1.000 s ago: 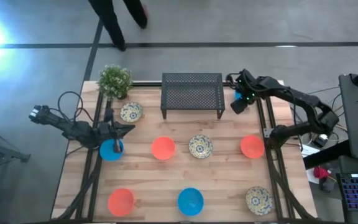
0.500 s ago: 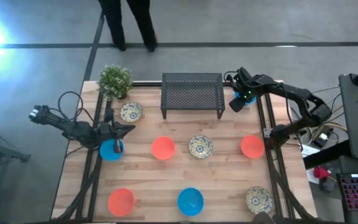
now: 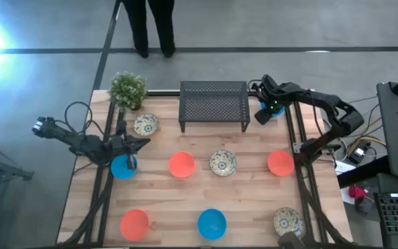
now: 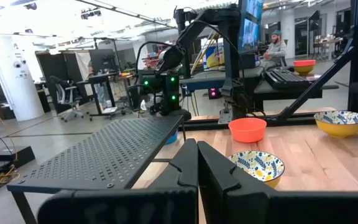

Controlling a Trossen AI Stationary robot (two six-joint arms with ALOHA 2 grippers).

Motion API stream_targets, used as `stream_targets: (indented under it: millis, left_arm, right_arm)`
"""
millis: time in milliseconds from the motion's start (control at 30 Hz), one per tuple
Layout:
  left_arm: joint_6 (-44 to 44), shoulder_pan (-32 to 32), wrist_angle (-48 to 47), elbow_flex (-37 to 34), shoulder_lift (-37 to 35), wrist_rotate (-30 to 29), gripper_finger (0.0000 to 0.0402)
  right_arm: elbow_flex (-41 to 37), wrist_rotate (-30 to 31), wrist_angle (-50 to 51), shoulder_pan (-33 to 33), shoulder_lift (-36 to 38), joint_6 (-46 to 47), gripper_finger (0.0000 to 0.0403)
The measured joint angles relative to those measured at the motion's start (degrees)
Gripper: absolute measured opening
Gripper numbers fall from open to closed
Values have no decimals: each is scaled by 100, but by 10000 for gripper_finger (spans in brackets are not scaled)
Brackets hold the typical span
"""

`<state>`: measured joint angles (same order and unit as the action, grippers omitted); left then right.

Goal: Pick & Place Mini bowls
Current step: Put the top right blue bowl on the shelf

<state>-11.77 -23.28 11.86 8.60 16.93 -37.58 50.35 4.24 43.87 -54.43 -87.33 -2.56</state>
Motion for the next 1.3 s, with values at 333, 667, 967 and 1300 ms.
stream_targets:
  millis: [333,667,967,1300]
  left_arm:
    - [0,1,-2,-2,0,0,0]
    - [0,-1,-2,-2,0,0,0]
    - [-2,-1,-4,-2,0,0,0]
    - [-2,-1,-4,-4,-2,-281,0]
  right_arm:
    - [0,22,-168,0,-354,-88,101]
    - [0,57,-182,4,-360,-219,11]
    - [0,38,102,12,340,-207,8]
    - [199,26,672,307,1789,11,8]
